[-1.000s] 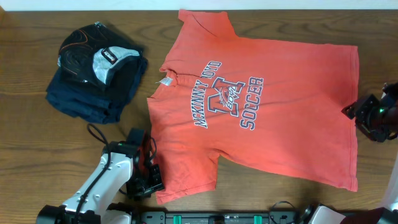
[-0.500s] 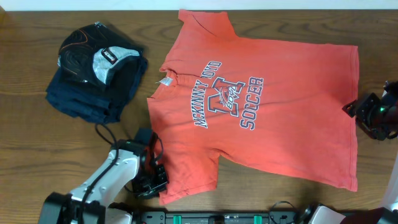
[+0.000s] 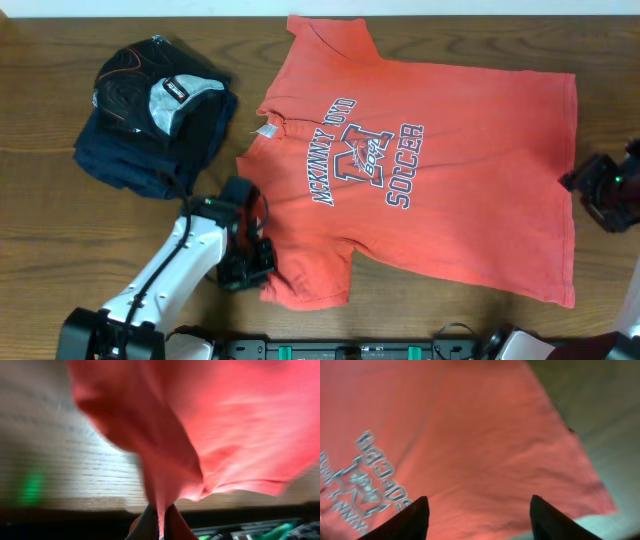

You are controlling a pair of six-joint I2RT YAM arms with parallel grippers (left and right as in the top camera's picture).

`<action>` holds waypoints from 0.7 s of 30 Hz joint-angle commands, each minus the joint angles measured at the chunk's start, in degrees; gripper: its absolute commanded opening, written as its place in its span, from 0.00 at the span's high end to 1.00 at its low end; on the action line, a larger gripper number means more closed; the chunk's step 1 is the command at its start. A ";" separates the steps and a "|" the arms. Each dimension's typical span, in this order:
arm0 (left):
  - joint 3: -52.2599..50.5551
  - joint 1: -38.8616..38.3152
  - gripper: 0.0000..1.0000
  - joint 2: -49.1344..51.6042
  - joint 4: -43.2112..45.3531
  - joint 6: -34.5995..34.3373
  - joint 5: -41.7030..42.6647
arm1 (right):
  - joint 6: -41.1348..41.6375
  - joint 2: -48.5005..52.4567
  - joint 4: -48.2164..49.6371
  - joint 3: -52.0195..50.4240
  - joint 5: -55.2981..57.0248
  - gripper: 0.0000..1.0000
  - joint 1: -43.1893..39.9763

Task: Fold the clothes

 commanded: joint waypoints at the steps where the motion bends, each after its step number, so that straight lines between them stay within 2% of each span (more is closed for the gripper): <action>1: 5.75 -0.07 0.94 -0.20 -3.21 3.32 -4.28 | 3.78 -0.17 -1.22 -1.62 7.43 0.36 -5.25; 8: 11.02 -0.07 0.94 -2.08 -4.83 4.17 -6.54 | 5.70 -0.17 0.07 -10.21 7.48 0.40 -17.05; 11: 11.30 -0.07 0.94 -2.19 -4.83 4.33 -6.54 | 5.66 -0.17 3.02 -16.44 7.65 0.47 -20.04; 15: 11.28 -0.07 0.94 -2.19 -4.83 4.98 -6.51 | 5.68 -0.17 5.86 -23.43 8.72 0.48 -23.28; 17: 11.28 -0.07 0.94 -2.19 -4.79 5.14 -6.51 | 5.70 -0.17 7.52 -25.79 8.70 0.53 -24.30; 21: 11.28 -0.07 0.94 -2.19 -4.76 5.64 -6.49 | 6.86 -0.17 12.46 -30.25 9.09 0.51 -26.40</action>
